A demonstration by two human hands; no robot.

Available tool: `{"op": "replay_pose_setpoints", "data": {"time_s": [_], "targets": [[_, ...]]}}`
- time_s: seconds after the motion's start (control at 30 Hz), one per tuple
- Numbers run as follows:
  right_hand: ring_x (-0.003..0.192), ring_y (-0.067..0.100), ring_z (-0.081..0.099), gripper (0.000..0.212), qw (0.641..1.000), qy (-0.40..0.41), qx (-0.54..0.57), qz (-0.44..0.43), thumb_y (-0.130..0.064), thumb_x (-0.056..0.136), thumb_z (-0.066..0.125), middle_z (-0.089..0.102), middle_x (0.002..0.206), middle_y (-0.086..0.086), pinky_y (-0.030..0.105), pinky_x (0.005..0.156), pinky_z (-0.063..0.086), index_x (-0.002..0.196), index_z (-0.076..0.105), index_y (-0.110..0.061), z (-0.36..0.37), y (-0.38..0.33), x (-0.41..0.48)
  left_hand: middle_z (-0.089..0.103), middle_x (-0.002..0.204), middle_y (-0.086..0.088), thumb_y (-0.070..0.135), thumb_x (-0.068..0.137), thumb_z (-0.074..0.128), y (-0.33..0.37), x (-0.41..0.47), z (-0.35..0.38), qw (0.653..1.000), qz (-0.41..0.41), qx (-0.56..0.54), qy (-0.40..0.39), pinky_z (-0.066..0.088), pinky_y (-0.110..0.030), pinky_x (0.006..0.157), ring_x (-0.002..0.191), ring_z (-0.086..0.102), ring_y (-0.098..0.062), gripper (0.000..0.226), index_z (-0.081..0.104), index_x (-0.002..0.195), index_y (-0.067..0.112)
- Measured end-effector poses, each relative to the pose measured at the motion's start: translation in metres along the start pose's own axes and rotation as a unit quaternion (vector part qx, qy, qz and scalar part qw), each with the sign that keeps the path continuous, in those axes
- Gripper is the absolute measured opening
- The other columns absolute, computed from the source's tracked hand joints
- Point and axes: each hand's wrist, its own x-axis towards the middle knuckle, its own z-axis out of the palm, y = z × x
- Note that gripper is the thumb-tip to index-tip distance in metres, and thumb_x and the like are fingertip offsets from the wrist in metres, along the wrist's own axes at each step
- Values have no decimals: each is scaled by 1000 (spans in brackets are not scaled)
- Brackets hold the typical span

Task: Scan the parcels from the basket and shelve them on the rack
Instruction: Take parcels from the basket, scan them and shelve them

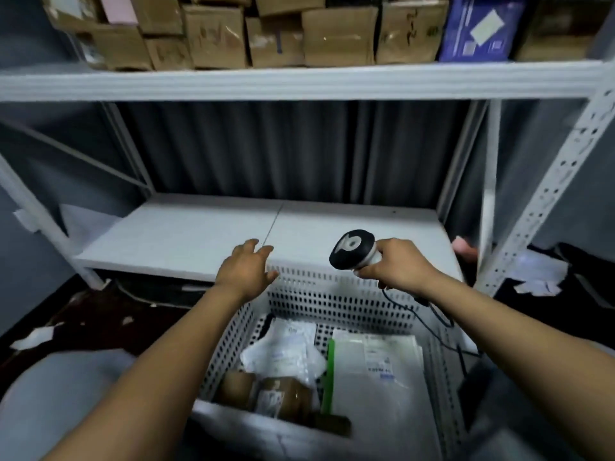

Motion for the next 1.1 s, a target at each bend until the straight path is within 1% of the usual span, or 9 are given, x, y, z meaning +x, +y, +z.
{"op": "replay_pose_setpoints", "data": {"time_s": [0.17,0.27,0.33,0.5,0.57,0.67,0.73,0.87,1.1], "targets": [[77,23,67,27,998,-38,25,30,-25,78,77,72,92,9,33,73,55,100,71,-10,42,47,-8,26,156,-10,44,94,55,16,-14,89,997,34,-3,-73,36,-43,110,139,30,-32,63,33,148,21],[54,5,65,11,994,-68,66,46,-25,84,73,66,62,-8,13,55,49,81,68,-16,77,77,-8,25,156,-9,41,95,54,13,-27,141,988,59,6,-143,33,-41,111,142,26,-30,62,31,149,21],[40,-3,56,18,990,-96,80,72,-24,87,70,61,50,-10,7,45,41,72,61,-19,101,93,-5,20,158,-7,41,95,53,6,-32,171,977,64,5,-205,30,-40,113,145,21,-28,64,26,151,24],[71,29,66,33,983,-160,51,74,-20,86,67,68,85,27,45,76,54,94,67,12,139,113,6,31,155,-6,39,94,58,-3,-32,218,951,70,-18,-301,29,-30,112,139,33,-24,65,29,150,21],[82,35,68,35,982,-170,36,73,-25,87,67,69,87,26,44,81,53,91,67,10,144,119,10,35,152,-9,29,94,60,-1,-29,229,945,51,-31,-323,29,-24,109,137,36,-24,61,34,148,15],[82,34,68,34,982,-169,29,76,-26,87,68,70,86,25,42,82,53,90,68,8,151,124,17,39,148,-20,9,96,53,6,-22,246,936,96,-7,-340,38,0,80,124,48,-19,48,40,142,0],[82,35,68,35,983,-160,44,83,-25,86,68,70,85,26,42,82,53,91,67,10,156,126,20,39,147,-21,4,97,49,6,-20,249,934,101,-33,-342,37,4,66,115,53,-14,46,38,141,-3],[79,30,70,35,981,-170,45,80,-27,86,68,72,84,21,39,81,53,92,68,7,161,125,19,30,155,-7,25,80,77,-13,-15,265,923,76,-73,-370,20,-17,110,143,27,-24,83,31,148,13],[81,29,68,34,983,-177,32,46,-30,88,67,71,87,20,38,85,51,92,68,4,167,118,13,26,157,-3,54,69,80,-41,-1,247,910,102,13,-403,21,-29,115,142,28,-22,105,21,152,27]]}}
